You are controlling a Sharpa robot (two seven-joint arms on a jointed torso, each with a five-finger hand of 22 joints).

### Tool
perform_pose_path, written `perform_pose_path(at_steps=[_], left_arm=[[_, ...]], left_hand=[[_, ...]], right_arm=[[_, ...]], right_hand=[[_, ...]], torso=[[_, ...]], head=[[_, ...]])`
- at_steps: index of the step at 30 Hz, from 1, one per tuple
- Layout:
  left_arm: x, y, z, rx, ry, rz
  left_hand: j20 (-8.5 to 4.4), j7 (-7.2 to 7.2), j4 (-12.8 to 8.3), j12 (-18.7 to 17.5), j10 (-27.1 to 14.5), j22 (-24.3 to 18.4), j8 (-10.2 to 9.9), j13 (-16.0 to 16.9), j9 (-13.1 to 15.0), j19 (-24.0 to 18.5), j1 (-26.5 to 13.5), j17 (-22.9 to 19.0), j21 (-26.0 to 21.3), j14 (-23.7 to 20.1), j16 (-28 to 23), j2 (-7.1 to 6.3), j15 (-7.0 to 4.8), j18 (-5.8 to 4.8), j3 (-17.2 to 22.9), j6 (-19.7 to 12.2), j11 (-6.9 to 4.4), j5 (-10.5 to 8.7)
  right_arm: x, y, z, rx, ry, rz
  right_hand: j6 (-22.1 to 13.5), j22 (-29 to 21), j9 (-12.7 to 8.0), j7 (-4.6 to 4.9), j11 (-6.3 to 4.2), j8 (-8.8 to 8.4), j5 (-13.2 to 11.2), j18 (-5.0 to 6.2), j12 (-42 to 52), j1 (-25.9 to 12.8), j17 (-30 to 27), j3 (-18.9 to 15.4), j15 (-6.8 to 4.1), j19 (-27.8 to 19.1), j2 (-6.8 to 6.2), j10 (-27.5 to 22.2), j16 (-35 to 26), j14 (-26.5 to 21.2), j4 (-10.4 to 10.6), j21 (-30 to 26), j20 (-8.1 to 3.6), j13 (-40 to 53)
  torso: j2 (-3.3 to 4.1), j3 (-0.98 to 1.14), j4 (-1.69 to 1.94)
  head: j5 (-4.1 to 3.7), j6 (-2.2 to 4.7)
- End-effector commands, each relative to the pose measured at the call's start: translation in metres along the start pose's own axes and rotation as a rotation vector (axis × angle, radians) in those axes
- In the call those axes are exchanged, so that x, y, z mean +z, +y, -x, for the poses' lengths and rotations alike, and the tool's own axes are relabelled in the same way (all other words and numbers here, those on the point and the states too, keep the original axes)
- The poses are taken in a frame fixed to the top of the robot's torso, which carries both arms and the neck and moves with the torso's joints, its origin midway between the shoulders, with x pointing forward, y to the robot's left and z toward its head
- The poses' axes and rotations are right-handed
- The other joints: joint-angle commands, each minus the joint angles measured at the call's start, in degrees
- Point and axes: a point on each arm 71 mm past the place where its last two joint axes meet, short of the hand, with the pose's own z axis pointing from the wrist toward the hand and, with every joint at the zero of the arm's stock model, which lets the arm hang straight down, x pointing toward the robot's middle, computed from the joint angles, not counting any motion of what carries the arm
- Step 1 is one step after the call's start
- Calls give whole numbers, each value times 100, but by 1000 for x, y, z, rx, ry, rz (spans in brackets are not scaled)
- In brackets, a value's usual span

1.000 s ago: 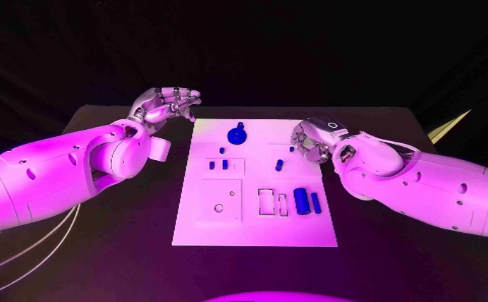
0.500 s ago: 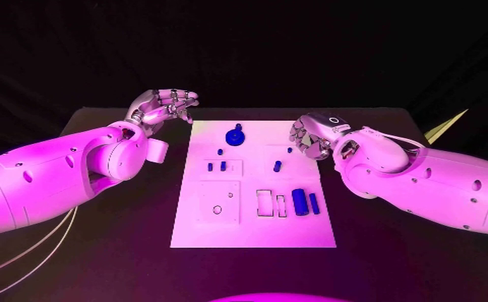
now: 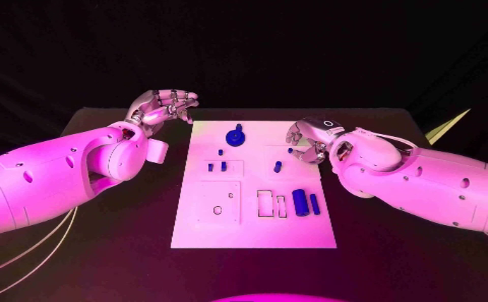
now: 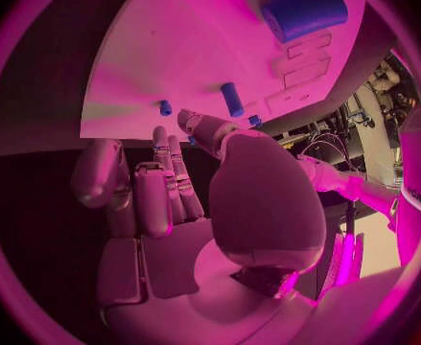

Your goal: Assemble the parts on the task board

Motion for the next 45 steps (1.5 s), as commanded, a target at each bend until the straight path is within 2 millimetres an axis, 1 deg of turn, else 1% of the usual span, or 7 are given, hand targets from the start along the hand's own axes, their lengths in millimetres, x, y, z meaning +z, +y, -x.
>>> perform_pose_path(at_steps=[1,3,9,13,24,32,45], left_arm=[[0,-1,-1,-1,3,-3],[0,-1,-1,-1,3,-3],[0,-1,0,-1,2,-3],[0,-1,0,-1,3,-2],[0,0,0,-1,3,0],[0,0,0,-2,4,2],[-1,0,1,-2,4,4]], left_hand=[[22,24,81,25,-156,-45,80,-61,-6,28,16,-56,-89,-43,-105,-63,7,29,-186,-118,9,-23],[22,24,81,25,-156,-45,80,-61,-6,28,16,-56,-89,-43,-105,-63,7,29,-186,-118,9,-23],[22,24,81,25,-156,-45,80,-61,-6,28,16,-56,-89,-43,-105,-63,7,29,-186,-118,9,-23],[22,24,81,25,-156,-45,80,-61,-6,28,16,-56,-89,-43,-105,-63,7,29,-186,-118,9,-23],[24,29,80,36,-166,-52,87,-60,-5,36,24,-59,-99,-45,-105,-62,10,29,-191,-125,13,-23],[25,31,86,40,-168,-55,90,-60,-4,38,20,-60,-102,-44,-105,-57,12,29,-193,-126,14,-23],[26,32,91,45,-170,-57,93,-59,-4,41,18,-61,-105,-44,-105,-52,13,29,-194,-128,15,-23]], right_arm=[[2,0,-4,2,15,9],[4,0,-7,2,21,9],[5,-2,-12,-1,23,1],[6,-3,-13,-11,-8,-4],[9,-4,-15,-27,-33,-7],[11,-7,-19,-45,8,-29],[13,-6,-25,-53,55,-30]], right_hand=[[-113,10,-130,71,43,-236,90,90,-45,176,-137,-619,81,-151,73,-452,-128,82,56,-365,51,-138],[-136,-142,-265,44,30,-381,106,134,-20,424,-243,-1164,72,-217,207,-634,-207,32,169,-681,43,-281],[-33,-208,-350,30,4,-435,111,153,21,617,-302,-1311,31,-220,283,-549,-248,11,252,-819,13,-349],[232,-111,-416,-21,-54,-424,110,116,80,706,-181,-902,-10,-105,330,-216,-135,91,293,-623,-58,-369],[615,156,-411,-38,-72,-302,92,33,58,646,7,-87,-12,74,323,243,36,202,235,-134,-83,-375],[727,261,-357,-50,-111,-215,85,7,55,607,35,120,-47,123,462,444,62,218,178,46,-110,-358],[703,284,-350,-43,-103,-218,78,1,21,568,27,130,-44,127,413,434,57,215,145,76,-114,-364]], torso=[[-2,-1,8],[-1,-3,8],[4,-5,1],[7,-2,-3],[4,6,-2],[1,-1,2],[0,-4,-1]], head=[[4,-6],[5,-10],[17,-12],[15,-17],[24,-27],[7,-39],[15,-63]])
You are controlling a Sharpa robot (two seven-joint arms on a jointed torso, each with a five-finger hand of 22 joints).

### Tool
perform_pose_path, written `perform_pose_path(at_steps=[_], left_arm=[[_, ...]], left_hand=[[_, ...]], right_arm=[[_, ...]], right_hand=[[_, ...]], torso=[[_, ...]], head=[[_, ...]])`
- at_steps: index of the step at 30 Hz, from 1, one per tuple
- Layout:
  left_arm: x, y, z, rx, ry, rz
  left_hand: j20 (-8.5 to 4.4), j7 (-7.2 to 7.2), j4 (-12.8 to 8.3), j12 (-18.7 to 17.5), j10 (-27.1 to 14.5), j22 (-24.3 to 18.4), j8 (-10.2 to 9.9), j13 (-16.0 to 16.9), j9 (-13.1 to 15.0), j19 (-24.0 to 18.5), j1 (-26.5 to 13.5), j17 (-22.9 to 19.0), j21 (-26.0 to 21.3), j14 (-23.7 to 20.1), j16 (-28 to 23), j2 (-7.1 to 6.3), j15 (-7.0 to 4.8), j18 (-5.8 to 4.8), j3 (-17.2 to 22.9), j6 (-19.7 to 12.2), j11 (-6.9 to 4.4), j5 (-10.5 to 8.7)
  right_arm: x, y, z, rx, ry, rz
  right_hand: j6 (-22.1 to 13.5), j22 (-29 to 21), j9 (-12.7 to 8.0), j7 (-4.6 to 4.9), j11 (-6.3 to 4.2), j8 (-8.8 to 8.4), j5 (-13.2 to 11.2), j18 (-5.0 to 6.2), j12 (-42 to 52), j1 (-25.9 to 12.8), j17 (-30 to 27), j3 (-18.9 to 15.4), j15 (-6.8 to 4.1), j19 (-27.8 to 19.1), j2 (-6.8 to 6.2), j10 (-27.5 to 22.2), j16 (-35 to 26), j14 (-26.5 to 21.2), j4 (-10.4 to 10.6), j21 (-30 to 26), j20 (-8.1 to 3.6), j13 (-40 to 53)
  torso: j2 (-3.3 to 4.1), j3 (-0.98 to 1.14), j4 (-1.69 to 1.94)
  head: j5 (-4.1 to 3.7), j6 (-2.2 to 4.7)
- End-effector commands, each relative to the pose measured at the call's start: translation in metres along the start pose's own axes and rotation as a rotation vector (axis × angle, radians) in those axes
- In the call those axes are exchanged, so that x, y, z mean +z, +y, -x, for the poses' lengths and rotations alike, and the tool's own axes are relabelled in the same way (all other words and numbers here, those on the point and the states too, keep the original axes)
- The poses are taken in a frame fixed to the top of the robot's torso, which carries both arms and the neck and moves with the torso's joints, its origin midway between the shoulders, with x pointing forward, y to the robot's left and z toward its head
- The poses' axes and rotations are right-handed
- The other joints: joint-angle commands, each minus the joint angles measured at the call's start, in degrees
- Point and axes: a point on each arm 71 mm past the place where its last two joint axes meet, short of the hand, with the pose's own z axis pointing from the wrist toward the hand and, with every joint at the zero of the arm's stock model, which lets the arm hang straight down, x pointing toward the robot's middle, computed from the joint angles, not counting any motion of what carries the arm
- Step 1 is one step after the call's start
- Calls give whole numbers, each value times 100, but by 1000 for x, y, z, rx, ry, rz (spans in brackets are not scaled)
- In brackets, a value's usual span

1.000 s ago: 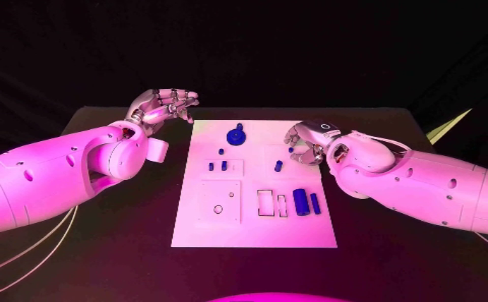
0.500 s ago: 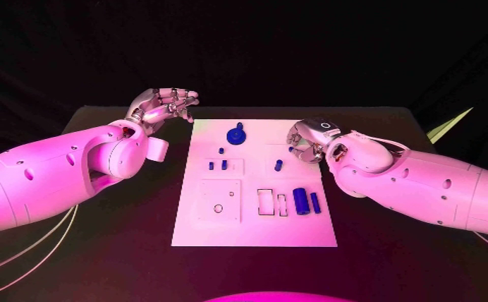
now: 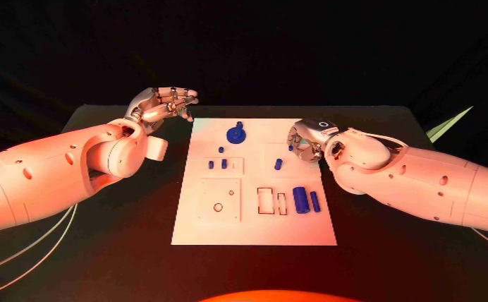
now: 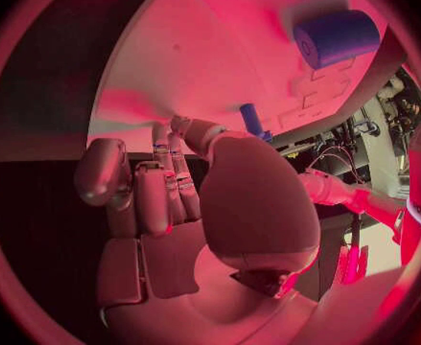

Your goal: Assemble the parts on the task board

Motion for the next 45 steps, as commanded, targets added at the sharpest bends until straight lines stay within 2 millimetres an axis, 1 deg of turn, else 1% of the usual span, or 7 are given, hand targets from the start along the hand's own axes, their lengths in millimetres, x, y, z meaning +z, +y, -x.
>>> perform_pose_path(at_steps=[1,11,14,26,30,36,45], left_arm=[[0,-1,-1,-2,5,-2],[0,-1,0,-2,4,-1],[0,-1,0,-1,4,-1],[0,-1,0,1,4,0],[0,-1,0,1,4,0],[0,-1,0,2,4,0],[0,-1,-1,3,4,0]], left_hand=[[26,13,91,44,-38,-54,93,-59,-4,39,18,-59,-62,-44,-105,-52,13,29,-194,-108,24,-23],[26,13,91,44,-38,-54,93,-59,-4,39,18,-59,-62,-44,-105,-52,13,29,-194,-108,24,-23],[26,13,91,44,-38,-54,93,-59,-4,39,18,-59,-62,-44,-105,-52,13,29,-194,-108,24,-23],[26,12,78,66,-53,-66,108,-58,-2,54,50,-64,-76,-45,-104,-47,12,31,-193,-120,23,-22],[26,12,73,70,-55,-67,111,-58,-1,56,59,-65,-78,-45,-104,-45,11,32,-191,-121,22,-22],[25,12,67,73,-57,-68,113,-57,-1,59,68,-66,-79,-46,-104,-46,10,32,-190,-122,22,-22],[24,12,60,77,-60,-69,117,-57,-1,62,78,-67,-80,-46,-104,-46,9,33,-189,-124,22,-22]], right_arm=[[-1,1,-7,0,24,3],[0,3,-9,9,28,7],[0,3,-9,10,34,6],[1,7,-10,8,43,13],[1,8,-11,4,43,18],[1,9,-11,-1,42,17],[2,10,-11,-10,46,18]], right_hand=[[70,284,38,34,-56,87,76,-85,11,-33,75,221,-41,107,7,47,84,216,-45,97,-13,-19],[49,286,41,45,-46,82,74,-85,-11,-92,74,228,-34,102,-9,37,84,216,-36,85,-7,-22],[44,292,45,49,-44,84,71,-88,-16,-135,74,221,-32,103,-26,43,83,215,-27,93,-2,-21],[109,323,82,15,-78,142,69,-94,8,-201,107,228,-58,117,0,148,110,224,-23,142,0,5],[178,340,126,-21,-109,207,67,-96,12,-227,114,218,-85,125,13,205,118,227,-36,166,-4,20],[211,343,180,-38,-137,265,62,-93,38,-258,92,177,-112,120,2,294,101,214,-59,152,-12,61],[189,362,198,-41,-142,272,62,-100,44,-278,83,155,-116,126,-14,317,93,205,-66,187,-16,86]], torso=[[0,-2,-3],[-3,-8,-1],[-1,-5,-1],[-2,-1,-1],[-2,-2,-2],[-1,-2,1],[-2,-4,-4]], head=[[4,-5],[3,-9],[1,-9],[-4,-27],[2,-29],[-2,-34],[-3,-45]])
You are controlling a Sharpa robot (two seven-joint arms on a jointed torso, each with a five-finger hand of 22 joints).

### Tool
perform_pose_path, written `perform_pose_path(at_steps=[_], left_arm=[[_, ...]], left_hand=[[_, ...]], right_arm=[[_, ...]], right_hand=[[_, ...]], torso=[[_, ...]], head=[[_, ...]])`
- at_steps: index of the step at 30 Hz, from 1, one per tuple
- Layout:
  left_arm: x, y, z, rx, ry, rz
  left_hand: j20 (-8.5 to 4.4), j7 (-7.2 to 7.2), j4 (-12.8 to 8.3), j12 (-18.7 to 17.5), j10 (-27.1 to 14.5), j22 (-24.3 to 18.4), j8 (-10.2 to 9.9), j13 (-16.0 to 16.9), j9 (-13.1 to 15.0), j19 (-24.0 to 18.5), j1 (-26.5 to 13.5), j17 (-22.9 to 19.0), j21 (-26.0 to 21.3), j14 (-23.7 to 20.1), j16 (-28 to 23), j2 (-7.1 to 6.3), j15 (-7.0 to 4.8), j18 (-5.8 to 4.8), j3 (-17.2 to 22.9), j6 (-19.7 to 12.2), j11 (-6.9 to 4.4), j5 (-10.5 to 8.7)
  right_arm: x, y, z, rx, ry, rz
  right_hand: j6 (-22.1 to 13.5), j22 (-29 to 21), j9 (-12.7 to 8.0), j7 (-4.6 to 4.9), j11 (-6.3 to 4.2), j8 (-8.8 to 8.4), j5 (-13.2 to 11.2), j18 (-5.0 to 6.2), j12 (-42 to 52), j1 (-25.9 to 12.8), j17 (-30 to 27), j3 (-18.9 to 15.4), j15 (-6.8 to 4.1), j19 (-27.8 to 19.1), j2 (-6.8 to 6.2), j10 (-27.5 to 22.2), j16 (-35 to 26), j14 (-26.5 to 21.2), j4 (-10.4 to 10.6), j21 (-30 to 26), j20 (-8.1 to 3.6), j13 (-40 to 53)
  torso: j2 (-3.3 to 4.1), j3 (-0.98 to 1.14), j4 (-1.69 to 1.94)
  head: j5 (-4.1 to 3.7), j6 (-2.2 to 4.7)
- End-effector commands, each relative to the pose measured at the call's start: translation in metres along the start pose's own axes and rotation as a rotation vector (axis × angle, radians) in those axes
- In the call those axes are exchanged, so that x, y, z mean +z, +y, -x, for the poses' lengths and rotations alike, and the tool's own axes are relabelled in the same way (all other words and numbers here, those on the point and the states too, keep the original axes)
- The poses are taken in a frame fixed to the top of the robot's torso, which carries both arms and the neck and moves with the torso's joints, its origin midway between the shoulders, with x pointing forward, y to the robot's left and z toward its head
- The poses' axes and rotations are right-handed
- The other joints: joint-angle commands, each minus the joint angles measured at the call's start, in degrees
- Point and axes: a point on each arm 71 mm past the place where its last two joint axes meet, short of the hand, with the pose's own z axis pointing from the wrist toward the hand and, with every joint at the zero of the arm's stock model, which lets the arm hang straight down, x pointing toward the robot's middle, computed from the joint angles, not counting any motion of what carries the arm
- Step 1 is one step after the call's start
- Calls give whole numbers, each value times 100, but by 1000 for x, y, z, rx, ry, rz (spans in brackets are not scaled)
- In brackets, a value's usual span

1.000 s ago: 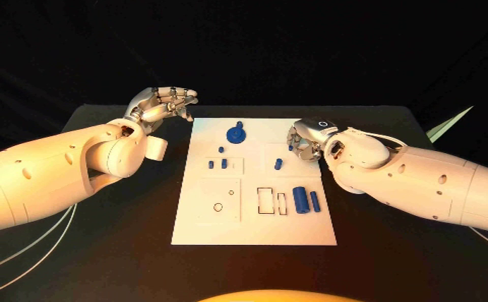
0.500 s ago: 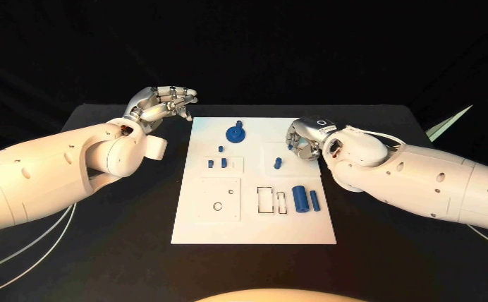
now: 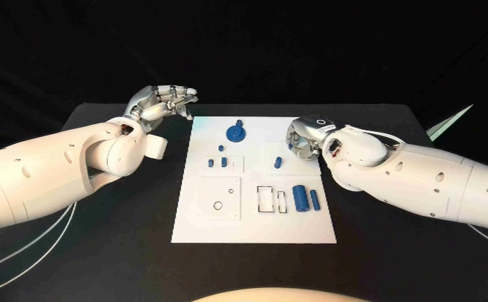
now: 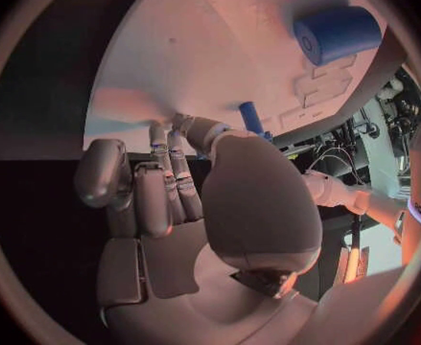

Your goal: Assemble the parts on the task board

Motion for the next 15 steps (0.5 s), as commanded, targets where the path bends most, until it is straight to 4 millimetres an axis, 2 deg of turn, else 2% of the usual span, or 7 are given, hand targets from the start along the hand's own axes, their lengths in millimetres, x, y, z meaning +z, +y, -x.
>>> perform_pose_path(at_steps=[1,8,15], left_arm=[[0,-1,-2,-1,5,-3],[0,-1,-2,0,5,-3],[0,-1,-2,1,5,-3]], left_hand=[[24,11,60,76,-59,-65,116,-57,-1,61,77,-64,-80,-46,-104,-46,9,33,-189,-65,21,-22],[22,12,49,82,-62,-66,121,-57,0,65,94,-66,-81,-47,-104,-46,8,33,-186,-68,21,-23],[21,12,42,86,-64,-67,123,-57,0,68,104,-67,-81,-47,-105,-45,7,33,-185,-69,21,-23]], right_arm=[[-2,6,-12,-3,34,14],[-1,9,-10,-6,14,17],[0,12,-8,-1,-22,19]], right_hand=[[66,362,119,1,-198,172,62,-100,-1,-171,73,156,-63,123,91,220,71,256,-65,121,-15,36],[148,418,246,-70,-259,313,66,-113,28,-164,126,148,-111,147,248,340,113,267,-88,215,-49,132],[132,496,387,-98,-305,439,78,-138,41,-125,187,200,-151,197,377,459,163,294,-163,368,-89,206]], torso=[[0,-2,-1],[-2,-3,0],[-2,-2,3]], head=[[-4,-4],[-12,-10],[-7,-8]])
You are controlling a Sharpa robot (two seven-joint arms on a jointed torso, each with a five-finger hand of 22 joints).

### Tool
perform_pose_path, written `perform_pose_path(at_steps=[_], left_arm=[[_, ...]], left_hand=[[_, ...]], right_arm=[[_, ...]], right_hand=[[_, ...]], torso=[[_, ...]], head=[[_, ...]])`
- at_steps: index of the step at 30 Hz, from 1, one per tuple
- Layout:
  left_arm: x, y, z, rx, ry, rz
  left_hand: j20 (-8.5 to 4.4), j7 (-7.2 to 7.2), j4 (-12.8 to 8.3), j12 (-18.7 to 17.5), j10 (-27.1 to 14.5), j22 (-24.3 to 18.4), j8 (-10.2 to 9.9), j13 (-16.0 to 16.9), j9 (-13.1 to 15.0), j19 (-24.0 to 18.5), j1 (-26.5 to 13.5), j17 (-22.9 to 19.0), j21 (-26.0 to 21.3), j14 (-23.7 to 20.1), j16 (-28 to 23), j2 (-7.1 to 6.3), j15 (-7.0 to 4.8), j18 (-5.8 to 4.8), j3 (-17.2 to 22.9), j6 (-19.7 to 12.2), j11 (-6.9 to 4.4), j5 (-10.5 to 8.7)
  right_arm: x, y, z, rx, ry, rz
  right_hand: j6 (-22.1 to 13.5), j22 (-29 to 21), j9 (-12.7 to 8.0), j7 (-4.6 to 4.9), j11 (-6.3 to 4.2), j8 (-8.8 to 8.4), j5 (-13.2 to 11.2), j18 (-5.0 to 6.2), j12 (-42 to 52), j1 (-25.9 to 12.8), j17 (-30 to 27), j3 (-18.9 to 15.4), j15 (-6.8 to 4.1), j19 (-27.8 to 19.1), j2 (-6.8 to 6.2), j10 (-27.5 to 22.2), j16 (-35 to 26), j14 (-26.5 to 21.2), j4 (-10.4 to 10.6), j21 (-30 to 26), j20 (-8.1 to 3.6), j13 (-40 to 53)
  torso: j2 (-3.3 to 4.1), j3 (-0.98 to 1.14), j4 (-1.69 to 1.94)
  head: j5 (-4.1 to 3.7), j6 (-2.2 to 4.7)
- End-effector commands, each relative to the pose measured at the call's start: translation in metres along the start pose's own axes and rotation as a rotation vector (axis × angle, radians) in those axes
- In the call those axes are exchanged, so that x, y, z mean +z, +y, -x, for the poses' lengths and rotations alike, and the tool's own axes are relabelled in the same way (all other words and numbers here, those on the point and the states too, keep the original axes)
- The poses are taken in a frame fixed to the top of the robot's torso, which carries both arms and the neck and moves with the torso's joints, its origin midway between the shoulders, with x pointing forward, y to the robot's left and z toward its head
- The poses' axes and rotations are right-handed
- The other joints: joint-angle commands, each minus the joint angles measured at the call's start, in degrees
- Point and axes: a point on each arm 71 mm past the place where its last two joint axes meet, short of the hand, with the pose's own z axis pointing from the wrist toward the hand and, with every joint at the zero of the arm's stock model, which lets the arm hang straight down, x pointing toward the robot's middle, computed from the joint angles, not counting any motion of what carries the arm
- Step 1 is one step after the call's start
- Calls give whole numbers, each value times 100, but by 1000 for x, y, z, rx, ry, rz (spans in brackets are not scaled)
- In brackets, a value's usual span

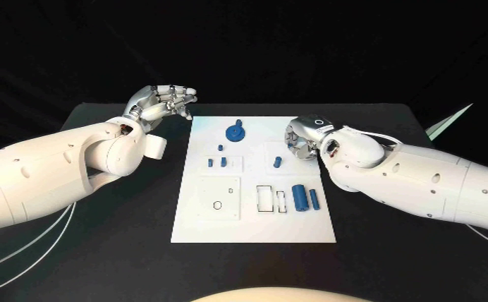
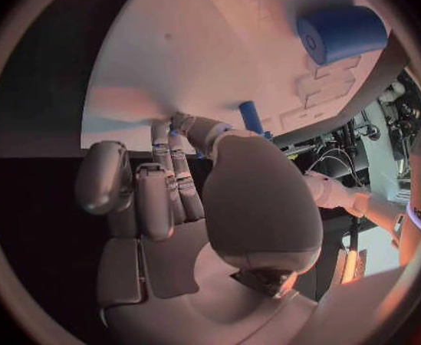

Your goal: Assemble the parts on the task board

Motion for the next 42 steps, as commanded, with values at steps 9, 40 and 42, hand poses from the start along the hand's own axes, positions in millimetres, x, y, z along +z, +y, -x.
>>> perform_pose_path(at_steps=[9,40,42], left_arm=[[0,-1,-1,-1,3,-3],[1,0,0,1,0,3],[0,0,0,1,0,3]], left_hand=[[20,13,36,59,-66,-66,126,-57,0,70,58,-67,-81,-48,-105,8,7,33,-184,-71,22,-23],[19,17,31,66,-70,-67,132,-58,1,75,66,-70,-82,-49,-106,11,7,32,-185,-73,24,-23],[19,17,31,66,-70,-67,132,-58,1,75,66,-70,-82,-49,-106,11,7,32,-185,-73,24,-23]], right_arm=[[-1,9,-4,4,-29,18],[-7,3,0,11,-64,1],[-9,2,1,16,-69,2]], right_hand=[[97,572,378,-91,-240,410,83,-162,65,-75,112,171,-128,173,336,431,103,251,-128,305,-46,132],[49,641,478,-102,-253,477,94,-183,56,-68,99,386,-147,201,384,484,92,248,-220,424,-72,207],[49,646,485,-102,-254,483,93,-184,57,-72,99,398,-147,202,381,490,92,248,-225,432,-73,213]], torso=[[1,-1,-3],[-2,0,-4],[-2,-1,-7]], head=[[14,0],[15,-4],[16,-1]])
